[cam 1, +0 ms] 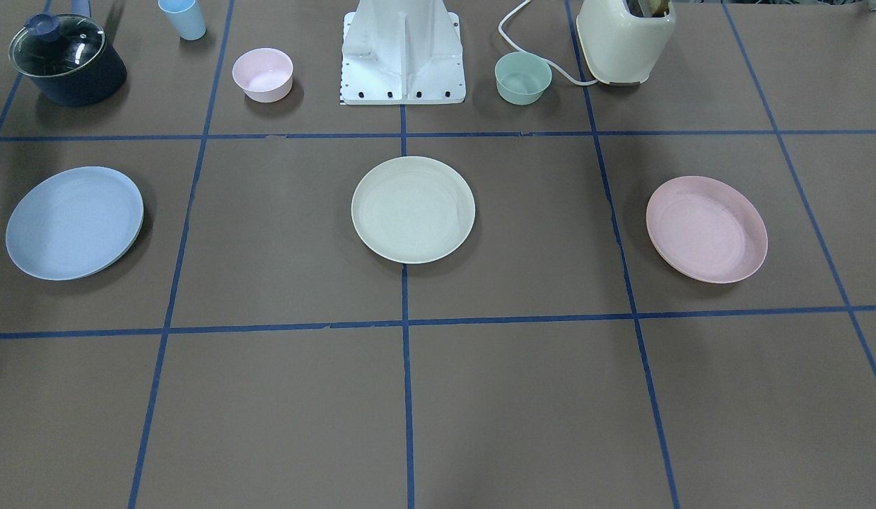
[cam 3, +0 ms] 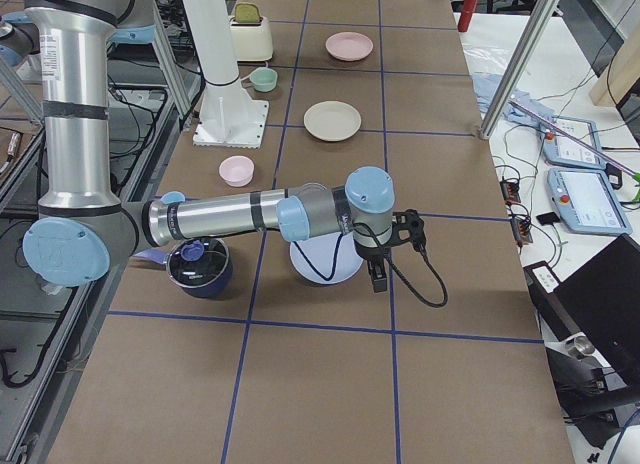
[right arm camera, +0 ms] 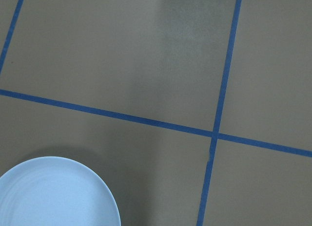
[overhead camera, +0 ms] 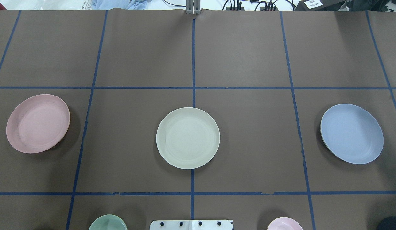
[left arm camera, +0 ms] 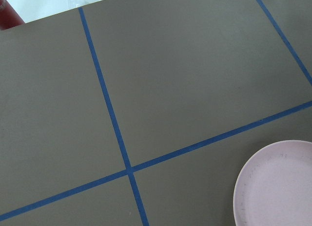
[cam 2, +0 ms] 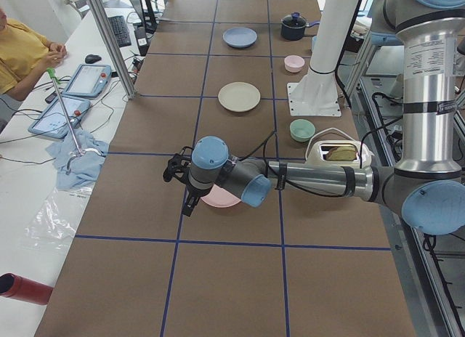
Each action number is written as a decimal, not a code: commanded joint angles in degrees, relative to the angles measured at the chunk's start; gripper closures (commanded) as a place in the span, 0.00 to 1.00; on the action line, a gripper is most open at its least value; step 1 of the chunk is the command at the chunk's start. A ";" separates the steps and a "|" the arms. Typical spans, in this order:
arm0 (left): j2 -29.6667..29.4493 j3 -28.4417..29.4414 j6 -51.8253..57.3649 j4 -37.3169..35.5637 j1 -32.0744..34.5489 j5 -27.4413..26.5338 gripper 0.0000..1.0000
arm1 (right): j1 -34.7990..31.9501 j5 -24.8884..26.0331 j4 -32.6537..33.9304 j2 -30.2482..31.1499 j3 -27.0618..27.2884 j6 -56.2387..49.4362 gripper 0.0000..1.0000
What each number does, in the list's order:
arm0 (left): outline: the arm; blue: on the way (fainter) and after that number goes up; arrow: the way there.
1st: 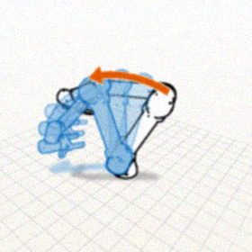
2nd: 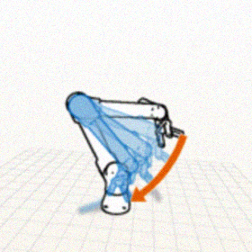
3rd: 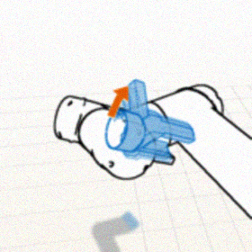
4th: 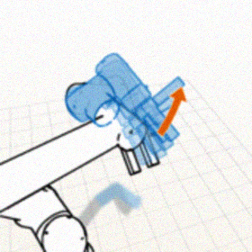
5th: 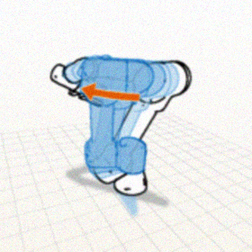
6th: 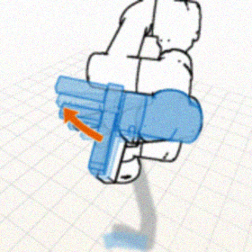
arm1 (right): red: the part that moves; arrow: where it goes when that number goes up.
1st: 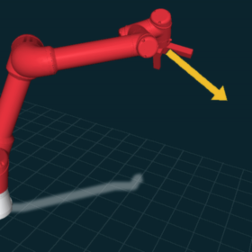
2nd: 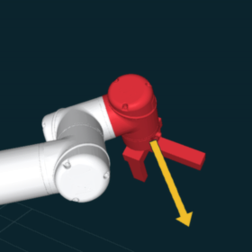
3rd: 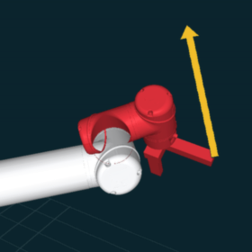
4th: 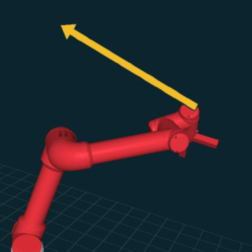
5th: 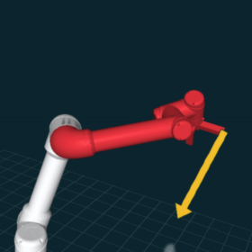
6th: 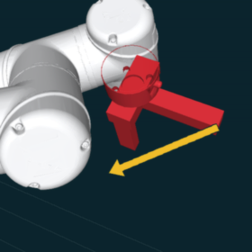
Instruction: Stack three plates with pink and blue
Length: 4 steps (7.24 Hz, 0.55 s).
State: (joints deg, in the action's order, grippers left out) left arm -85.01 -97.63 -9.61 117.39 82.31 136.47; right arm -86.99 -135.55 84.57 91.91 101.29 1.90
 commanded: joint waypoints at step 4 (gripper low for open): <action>-2.25 11.20 -7.43 6.35 -10.58 0.20 0.00 | 1.56 -2.35 -7.74 1.52 -5.57 0.56 0.00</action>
State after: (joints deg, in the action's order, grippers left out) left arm -85.90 -90.35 -16.00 121.74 73.28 136.34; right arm -86.06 -137.75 79.52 93.58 97.26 2.32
